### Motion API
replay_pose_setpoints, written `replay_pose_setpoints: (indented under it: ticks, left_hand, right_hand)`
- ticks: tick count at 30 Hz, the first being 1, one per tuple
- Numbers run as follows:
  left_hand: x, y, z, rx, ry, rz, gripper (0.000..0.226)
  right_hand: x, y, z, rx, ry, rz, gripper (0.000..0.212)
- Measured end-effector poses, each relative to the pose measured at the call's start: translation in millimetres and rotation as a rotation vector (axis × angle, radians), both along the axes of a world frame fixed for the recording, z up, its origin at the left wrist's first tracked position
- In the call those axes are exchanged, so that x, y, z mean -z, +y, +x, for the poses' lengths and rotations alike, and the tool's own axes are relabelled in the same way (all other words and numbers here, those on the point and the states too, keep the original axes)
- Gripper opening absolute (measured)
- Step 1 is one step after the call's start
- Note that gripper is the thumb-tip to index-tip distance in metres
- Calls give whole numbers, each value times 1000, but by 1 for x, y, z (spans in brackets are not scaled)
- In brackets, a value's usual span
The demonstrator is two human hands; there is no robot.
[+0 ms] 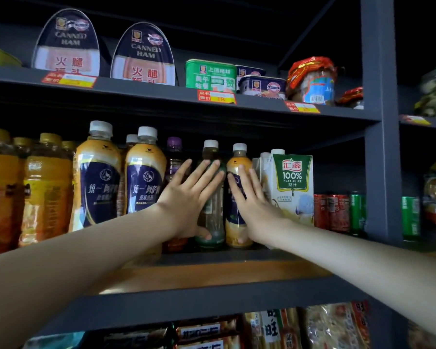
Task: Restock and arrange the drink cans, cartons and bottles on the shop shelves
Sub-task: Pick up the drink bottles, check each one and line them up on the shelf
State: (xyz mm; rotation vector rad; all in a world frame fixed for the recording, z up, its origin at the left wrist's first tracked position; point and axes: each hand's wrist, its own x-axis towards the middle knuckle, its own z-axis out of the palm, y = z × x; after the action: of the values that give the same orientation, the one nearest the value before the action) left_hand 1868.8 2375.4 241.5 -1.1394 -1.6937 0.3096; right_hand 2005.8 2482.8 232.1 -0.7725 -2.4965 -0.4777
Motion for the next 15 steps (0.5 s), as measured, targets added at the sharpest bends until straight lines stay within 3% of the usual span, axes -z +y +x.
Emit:
replay_pose_setpoints:
  ticks: [9,15]
  left_hand:
    - [0,-2,-3,28,25,6,123]
    - [2,-4,-5,70,5,6,123]
  right_hand:
    - [-2,25,-42,93,20,11,108]
    - [-7,40,-58,161,-99,-108,113]
